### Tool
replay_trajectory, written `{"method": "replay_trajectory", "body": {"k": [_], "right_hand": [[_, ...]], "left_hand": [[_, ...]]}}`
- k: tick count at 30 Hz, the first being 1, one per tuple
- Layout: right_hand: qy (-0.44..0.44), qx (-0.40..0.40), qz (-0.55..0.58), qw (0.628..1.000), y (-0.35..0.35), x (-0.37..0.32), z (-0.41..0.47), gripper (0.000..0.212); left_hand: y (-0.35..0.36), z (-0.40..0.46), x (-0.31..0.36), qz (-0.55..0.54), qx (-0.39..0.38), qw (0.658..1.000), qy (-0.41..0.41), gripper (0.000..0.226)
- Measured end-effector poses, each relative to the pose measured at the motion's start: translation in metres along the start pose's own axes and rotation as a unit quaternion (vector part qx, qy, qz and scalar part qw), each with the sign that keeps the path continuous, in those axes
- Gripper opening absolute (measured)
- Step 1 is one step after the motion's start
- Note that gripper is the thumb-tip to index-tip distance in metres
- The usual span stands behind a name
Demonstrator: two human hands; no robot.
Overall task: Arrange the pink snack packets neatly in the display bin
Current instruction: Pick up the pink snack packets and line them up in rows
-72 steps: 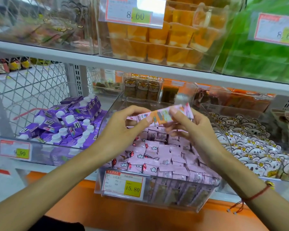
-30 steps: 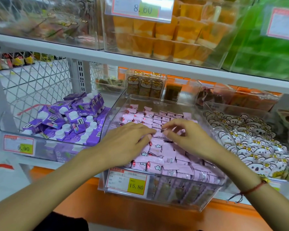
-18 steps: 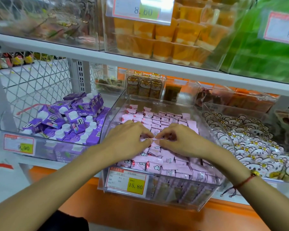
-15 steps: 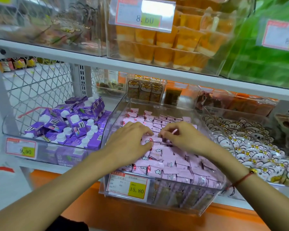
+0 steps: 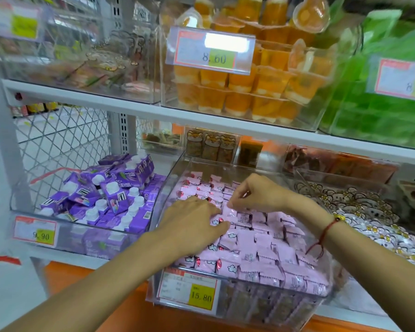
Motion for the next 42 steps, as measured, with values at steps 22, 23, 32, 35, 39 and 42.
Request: {"method": "replay_trajectory", "body": {"k": [22, 23, 32, 35, 39, 42], "right_hand": [[0.083, 0.349, 0.484, 0.798, -0.011, 0.024, -0.055, 0.017], [0.092, 0.321, 0.515, 0.79, -0.008, 0.025, -0.057, 0.018], [0.111, 0.167, 0.607, 0.769, 0.002, 0.016, -0.059, 0.027], [0.109, 0.228, 0.482, 0.839, -0.001, 0.019, -0.062, 0.029], [-0.032, 0.326, 0.338, 0.882, -0.009, 0.005, -0.077, 0.012], [-0.12, 0.278, 0.166, 0.939, -0.002, -0.007, -0.08, 0.041]], "left_hand": [[-0.015, -0.015, 0.007, -0.124, 0.153, 0.98, 0.0, 0.075], [-0.02, -0.017, 0.009, -0.143, 0.178, 0.973, 0.021, 0.086], [-0.037, -0.024, 0.013, -0.277, 0.245, 0.925, 0.088, 0.037], [-0.036, -0.017, 0.014, -0.464, 0.22, 0.857, -0.046, 0.021], [-0.034, -0.017, 0.015, -0.548, 0.186, 0.804, -0.136, 0.037], [-0.034, -0.017, 0.013, -0.514, 0.193, 0.823, -0.146, 0.043]]}}
Point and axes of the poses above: each hand's wrist, its own z-axis towards the middle knuckle, its own y-axis out of the palm, x = y × z, the point moved 3 cm from there along z, towards the middle knuckle, and after that the axes turned 11 degrees about y, right-handed, at the moved point
